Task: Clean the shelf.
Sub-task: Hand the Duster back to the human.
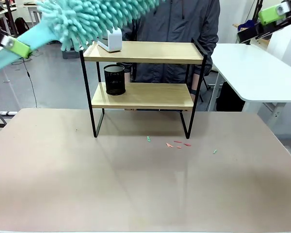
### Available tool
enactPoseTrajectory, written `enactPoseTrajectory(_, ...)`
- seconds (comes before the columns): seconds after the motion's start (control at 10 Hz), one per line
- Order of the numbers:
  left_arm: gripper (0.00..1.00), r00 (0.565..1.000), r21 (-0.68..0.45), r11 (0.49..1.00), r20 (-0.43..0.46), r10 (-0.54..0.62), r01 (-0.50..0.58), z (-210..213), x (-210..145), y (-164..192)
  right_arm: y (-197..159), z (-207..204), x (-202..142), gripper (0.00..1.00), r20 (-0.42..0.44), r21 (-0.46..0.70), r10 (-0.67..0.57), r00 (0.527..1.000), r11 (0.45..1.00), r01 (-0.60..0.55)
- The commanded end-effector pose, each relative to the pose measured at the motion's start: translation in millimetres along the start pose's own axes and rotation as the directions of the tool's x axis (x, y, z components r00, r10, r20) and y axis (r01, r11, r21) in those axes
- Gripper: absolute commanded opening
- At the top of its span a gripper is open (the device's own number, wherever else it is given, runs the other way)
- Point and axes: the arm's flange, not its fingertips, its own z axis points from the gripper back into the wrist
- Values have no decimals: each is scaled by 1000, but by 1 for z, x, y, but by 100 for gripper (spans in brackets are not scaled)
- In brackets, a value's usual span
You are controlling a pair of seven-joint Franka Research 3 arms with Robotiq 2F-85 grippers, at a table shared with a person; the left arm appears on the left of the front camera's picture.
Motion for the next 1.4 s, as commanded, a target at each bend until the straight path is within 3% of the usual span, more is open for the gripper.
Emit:
enactPoseTrajectory(0.0, 12, 987, -187, 982, -159, -16, -14, -32, -2, 16, -13, -9, 12, 100, 44, 40, 60, 997, 997, -62)
enactPoseTrajectory(0.2, 12, 964, -350, 935, -263, -41, -56, -55, 11, 24, -43, -7, 57, 100, 92, 2, 140, 986, 990, -140)
enactPoseTrajectory(0.3, 12, 962, -416, 907, -269, -52, -67, -65, 14, 24, -61, -14, 78, 100, 43, -13, 141, 989, 990, -140)
enactPoseTrajectory(0.6, 12, 926, -461, 878, -373, -65, -125, -97, 20, 36, -89, -60, 92, 100, -56, 181, 119, 991, 978, -108)
enactPoseTrajectory(0.9, 12, 885, -486, 854, -460, -67, -188, -127, 29, 58, -66, -95, 85, 100, -261, 239, 67, 963, 971, -3)
enactPoseTrajectory(1.0, 12, 877, -494, 839, -479, -44, -228, -139, 32, 64, -56, -112, 77, 100, -396, 242, 37, 917, 968, 65)
enactPoseTrajectory(1.1, 12, 870, -507, 824, -491, -37, -252, -145, 34, 67, -51, -122, 70, 100, -474, 233, 14, 881, 966, 111)
enactPoseTrajectory(1.3, 12, 877, -529, 810, -479, -38, -254, -150, 37, 71, -50, -128, 59, 100, -518, 208, -23, 855, 966, 152)
